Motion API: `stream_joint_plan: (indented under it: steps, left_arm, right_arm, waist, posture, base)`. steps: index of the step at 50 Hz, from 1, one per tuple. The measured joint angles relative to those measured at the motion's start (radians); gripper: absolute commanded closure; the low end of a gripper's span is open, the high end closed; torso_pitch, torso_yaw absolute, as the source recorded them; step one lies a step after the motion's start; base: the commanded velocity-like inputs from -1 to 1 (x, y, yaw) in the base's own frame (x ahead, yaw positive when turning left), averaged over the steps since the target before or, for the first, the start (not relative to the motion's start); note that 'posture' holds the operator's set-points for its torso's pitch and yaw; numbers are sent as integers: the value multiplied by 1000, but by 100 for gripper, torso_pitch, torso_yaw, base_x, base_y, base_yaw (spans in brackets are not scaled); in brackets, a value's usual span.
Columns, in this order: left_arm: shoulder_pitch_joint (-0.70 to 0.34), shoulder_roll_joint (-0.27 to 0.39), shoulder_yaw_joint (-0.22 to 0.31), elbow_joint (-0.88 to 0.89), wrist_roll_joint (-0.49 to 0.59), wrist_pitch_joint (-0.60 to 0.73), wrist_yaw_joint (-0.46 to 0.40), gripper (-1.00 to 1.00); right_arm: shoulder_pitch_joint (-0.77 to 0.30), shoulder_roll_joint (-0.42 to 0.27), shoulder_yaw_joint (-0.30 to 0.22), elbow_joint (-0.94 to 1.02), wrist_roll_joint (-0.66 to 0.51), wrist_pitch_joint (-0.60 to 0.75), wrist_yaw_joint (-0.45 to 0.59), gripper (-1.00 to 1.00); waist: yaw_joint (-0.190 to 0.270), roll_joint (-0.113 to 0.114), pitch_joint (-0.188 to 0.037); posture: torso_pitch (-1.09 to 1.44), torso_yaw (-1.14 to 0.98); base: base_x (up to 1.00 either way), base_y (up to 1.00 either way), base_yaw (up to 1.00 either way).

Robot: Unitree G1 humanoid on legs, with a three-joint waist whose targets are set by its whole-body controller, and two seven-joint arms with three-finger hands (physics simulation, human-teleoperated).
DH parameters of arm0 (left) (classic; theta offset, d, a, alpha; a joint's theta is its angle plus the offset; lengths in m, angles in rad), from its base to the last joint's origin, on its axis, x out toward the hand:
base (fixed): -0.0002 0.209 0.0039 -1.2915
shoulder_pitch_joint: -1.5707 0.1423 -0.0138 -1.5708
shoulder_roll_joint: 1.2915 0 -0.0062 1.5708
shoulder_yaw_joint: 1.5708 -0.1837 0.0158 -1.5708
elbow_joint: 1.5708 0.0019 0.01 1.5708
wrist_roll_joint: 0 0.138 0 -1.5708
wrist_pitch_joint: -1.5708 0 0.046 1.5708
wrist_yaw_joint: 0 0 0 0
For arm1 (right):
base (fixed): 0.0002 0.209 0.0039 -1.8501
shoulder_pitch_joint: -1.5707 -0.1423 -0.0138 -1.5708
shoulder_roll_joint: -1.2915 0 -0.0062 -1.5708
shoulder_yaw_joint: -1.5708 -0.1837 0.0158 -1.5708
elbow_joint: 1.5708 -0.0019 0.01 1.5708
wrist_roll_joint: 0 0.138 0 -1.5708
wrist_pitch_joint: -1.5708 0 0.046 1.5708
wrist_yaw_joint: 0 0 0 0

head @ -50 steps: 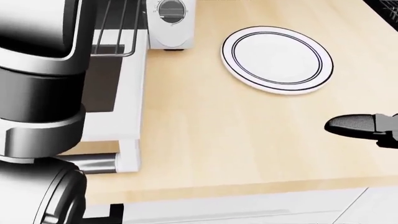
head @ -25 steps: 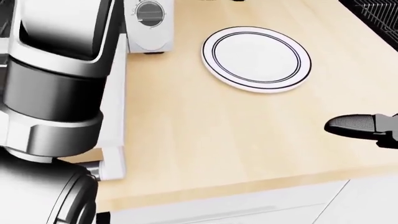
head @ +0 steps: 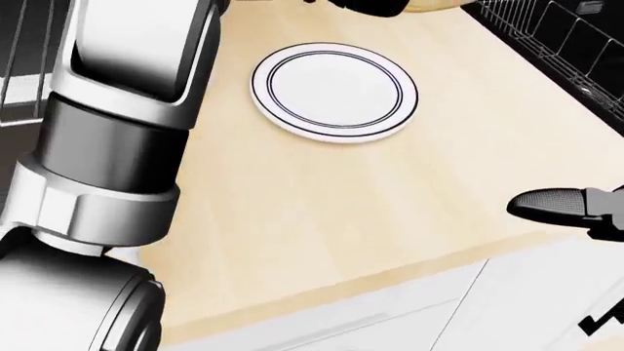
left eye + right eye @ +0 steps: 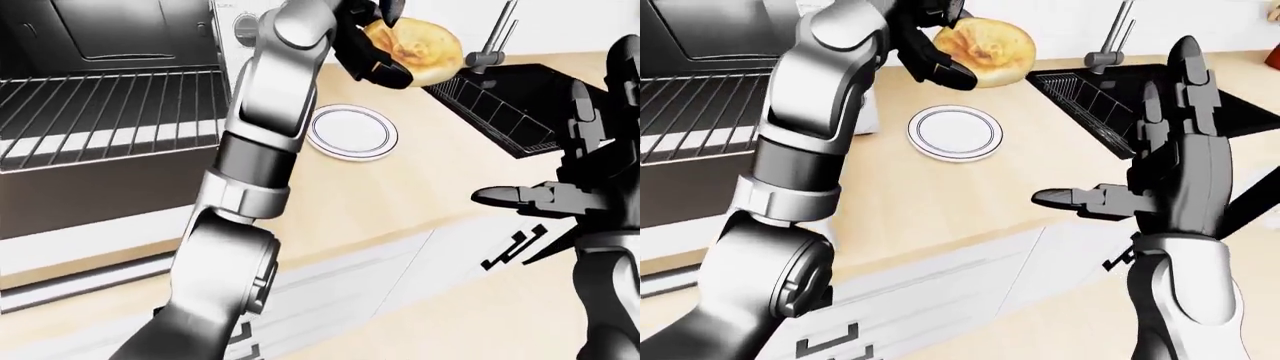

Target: Pick the bread from the rack and place it on the plate on the counter.

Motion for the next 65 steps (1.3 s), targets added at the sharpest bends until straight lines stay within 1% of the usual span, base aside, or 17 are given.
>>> stream_joint_plan:
  steps: [4,9,16,23,33,44,56,65]
  left_arm:
    - [-2,0,7,31,0,-24,17,100]
    - [-3,9,17,128,-1,-76,61,100]
    - [-4,14,29,305,-17,-179,115,100]
    - [-18,21,30,405,-23,-247,141,100]
    - [-10,40,31,454,5,-287,173,100]
    - [29,62,44,502,19,-305,211,100]
    - [64,95,54,521,25,-325,247,100]
    - [66,100,58,563,23,-346,261,100]
  right_arm:
    - [-1,3,2,2,-4,-2,1,-100]
    - [-9,5,16,15,-12,-10,0,-100]
    - [-14,9,27,28,-22,-20,0,-100]
    - [-8,15,28,38,-28,-31,5,-100]
    - [7,20,21,27,-28,-35,9,-100]
    - [13,25,23,33,-31,-42,14,-100]
    - [-2,23,34,43,-39,-40,14,-100]
    - [-15,22,48,56,-46,-41,12,-100]
  waist:
    - [-23,-1,-4]
    - [-46,-1,-13]
    - [-64,0,-19]
    - [-76,4,-24]
    - [-90,10,-35]
    - [-101,15,-37]
    - [-107,19,-40]
    - [-108,19,-43]
  posture:
    - [0,-44]
    - [0,-44]
    - [0,-44]
    - [0,-44]
    - [0,-44]
    - [0,-44]
    - [0,-44]
    - [0,-44]
  base:
    - [0,0,0]
    - [0,0,0]
    - [0,0,0]
    - [0,0,0]
    - [0,0,0]
    - [0,0,0]
    - [0,0,0]
    - [0,0,0]
